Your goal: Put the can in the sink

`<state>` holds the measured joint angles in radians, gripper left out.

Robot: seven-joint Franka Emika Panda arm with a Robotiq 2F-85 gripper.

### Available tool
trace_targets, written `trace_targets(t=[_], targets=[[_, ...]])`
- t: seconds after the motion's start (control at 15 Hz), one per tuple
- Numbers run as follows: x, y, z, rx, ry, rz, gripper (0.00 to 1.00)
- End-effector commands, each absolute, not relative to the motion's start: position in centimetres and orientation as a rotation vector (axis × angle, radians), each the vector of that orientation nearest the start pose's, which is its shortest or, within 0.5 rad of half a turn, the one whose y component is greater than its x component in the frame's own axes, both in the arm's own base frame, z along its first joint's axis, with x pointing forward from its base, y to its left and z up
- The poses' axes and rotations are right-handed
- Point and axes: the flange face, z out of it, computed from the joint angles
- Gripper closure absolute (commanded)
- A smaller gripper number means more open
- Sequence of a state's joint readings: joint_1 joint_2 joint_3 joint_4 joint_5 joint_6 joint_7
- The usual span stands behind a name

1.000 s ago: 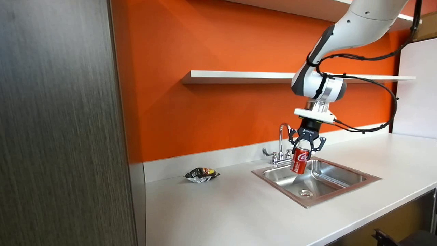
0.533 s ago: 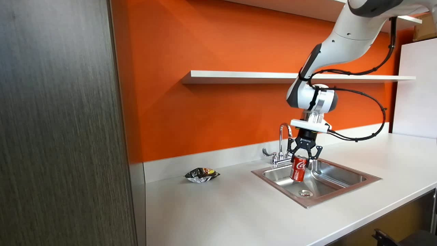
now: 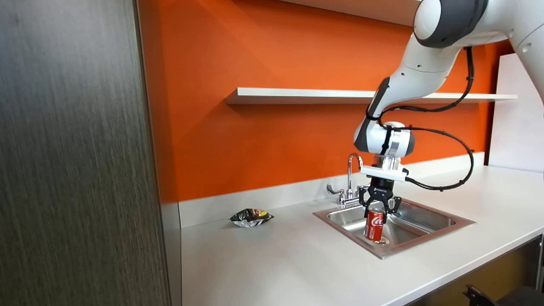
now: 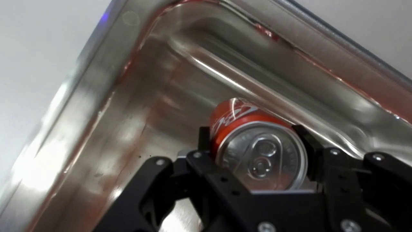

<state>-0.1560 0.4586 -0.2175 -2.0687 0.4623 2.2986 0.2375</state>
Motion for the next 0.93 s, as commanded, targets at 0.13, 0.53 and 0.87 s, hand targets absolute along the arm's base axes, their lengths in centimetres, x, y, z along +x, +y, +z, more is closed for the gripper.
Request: trace_targets(t=[0.13,0.53,0.87], targets=[[54.7,-20.2,17.5,-2.604,1.354,0.275,0.62],[55.2,-20.1,15.4,-2.615,1.364,0.305,0.62],[55.2,-20.1,14.1,-2.626,1.376,0.328,0.62]])
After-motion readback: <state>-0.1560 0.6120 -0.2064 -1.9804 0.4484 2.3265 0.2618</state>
